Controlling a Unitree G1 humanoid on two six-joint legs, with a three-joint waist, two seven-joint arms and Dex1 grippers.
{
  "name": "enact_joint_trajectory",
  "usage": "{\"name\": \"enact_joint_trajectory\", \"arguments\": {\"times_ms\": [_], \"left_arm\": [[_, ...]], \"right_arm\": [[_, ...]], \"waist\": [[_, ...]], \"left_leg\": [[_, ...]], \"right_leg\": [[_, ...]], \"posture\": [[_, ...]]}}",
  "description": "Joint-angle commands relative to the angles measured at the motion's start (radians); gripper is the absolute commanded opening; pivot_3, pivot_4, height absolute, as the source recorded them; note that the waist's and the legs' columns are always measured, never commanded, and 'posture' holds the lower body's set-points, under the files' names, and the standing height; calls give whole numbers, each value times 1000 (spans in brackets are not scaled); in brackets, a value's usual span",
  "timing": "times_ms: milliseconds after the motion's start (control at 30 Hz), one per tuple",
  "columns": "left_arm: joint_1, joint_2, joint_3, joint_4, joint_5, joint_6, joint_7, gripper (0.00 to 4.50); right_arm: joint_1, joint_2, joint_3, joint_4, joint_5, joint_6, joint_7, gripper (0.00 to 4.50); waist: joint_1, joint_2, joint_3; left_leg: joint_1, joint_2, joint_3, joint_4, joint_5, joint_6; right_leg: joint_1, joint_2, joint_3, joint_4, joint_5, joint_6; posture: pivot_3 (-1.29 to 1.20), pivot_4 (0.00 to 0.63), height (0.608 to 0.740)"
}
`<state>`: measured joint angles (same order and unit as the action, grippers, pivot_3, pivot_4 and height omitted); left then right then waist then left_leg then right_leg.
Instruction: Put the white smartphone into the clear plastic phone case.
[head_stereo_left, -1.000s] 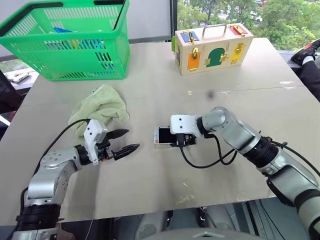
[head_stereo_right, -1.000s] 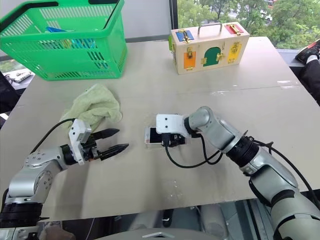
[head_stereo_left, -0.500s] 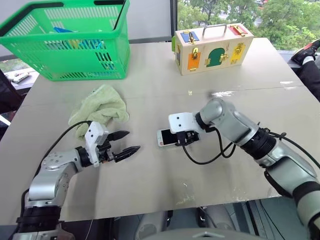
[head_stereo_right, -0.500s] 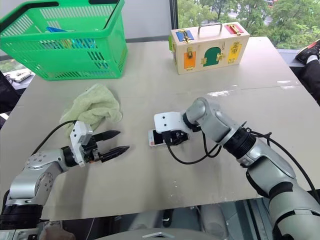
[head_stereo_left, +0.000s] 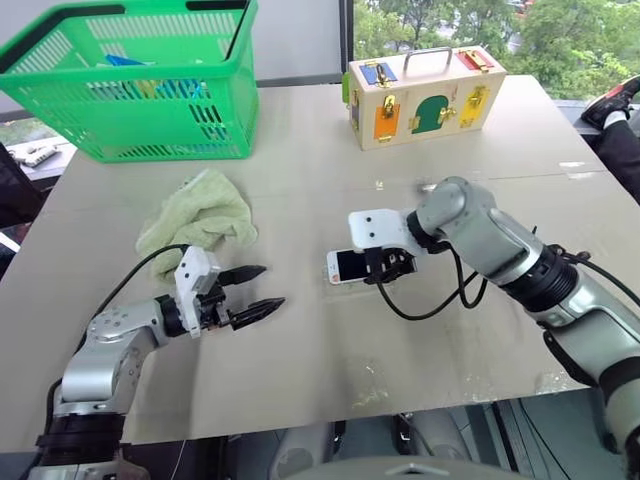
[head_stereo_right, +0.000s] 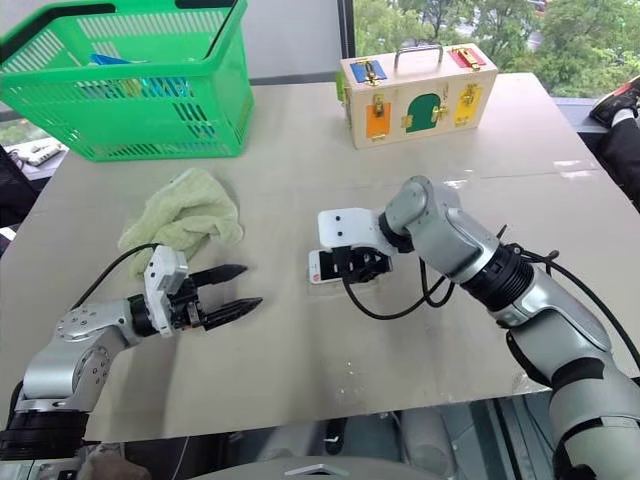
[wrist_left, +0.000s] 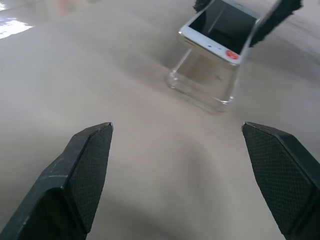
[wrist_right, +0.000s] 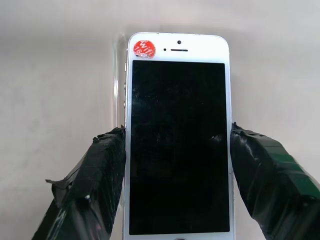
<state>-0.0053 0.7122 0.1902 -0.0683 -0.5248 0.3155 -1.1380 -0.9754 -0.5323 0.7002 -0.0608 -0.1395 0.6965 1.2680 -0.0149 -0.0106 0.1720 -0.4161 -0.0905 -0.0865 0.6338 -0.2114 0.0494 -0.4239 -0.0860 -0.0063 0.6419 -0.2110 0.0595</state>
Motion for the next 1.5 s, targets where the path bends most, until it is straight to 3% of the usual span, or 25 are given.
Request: {"name": "enact_joint_trajectory", "arguments": {"times_ms": [33,1100,1333,1400,1467,1500], "left_arm": [[12,7,19,-47,-39,-19,-44,4235],[21,22,24,38,-10,-112,-105,4235],[20,20,18,48,-6,-124,-104,4235],[19,21,16,52,-4,-127,-106,4235],[16,21,12,55,-1,-130,-107,4235],[13,20,9,56,0,-131,-107,4235]], "right_arm": [[10,-18,8,-34,-21,4,7,2804],[69,27,117,11,-129,-53,61,2801],[84,66,63,39,-132,-17,6,2801],[85,81,19,31,-114,9,-8,3824],[85,77,-3,16,-110,15,-15,4473],[87,72,-9,6,-111,11,-17,4473]], "waist": [[0,0,0],[-4,-1,-2],[-6,-2,-4],[-7,-2,-4],[-6,-1,-3],[-6,-1,-3]], "left_leg": [[0,0,0,0,0,0],[2,0,0,0,0,0],[2,1,0,0,0,0],[3,1,0,0,0,0],[3,1,0,0,0,0],[2,1,0,0,0,0]], "right_leg": [[0,0,0,0,0,0],[1,0,0,1,0,0],[2,1,0,1,0,0],[2,1,0,1,0,0],[2,1,0,1,0,0],[1,1,0,1,0,0]], "posture": [[0,150,740],[0,150,740],[0,150,740],[0,150,740],[0,150,740],[0,150,740]]}}
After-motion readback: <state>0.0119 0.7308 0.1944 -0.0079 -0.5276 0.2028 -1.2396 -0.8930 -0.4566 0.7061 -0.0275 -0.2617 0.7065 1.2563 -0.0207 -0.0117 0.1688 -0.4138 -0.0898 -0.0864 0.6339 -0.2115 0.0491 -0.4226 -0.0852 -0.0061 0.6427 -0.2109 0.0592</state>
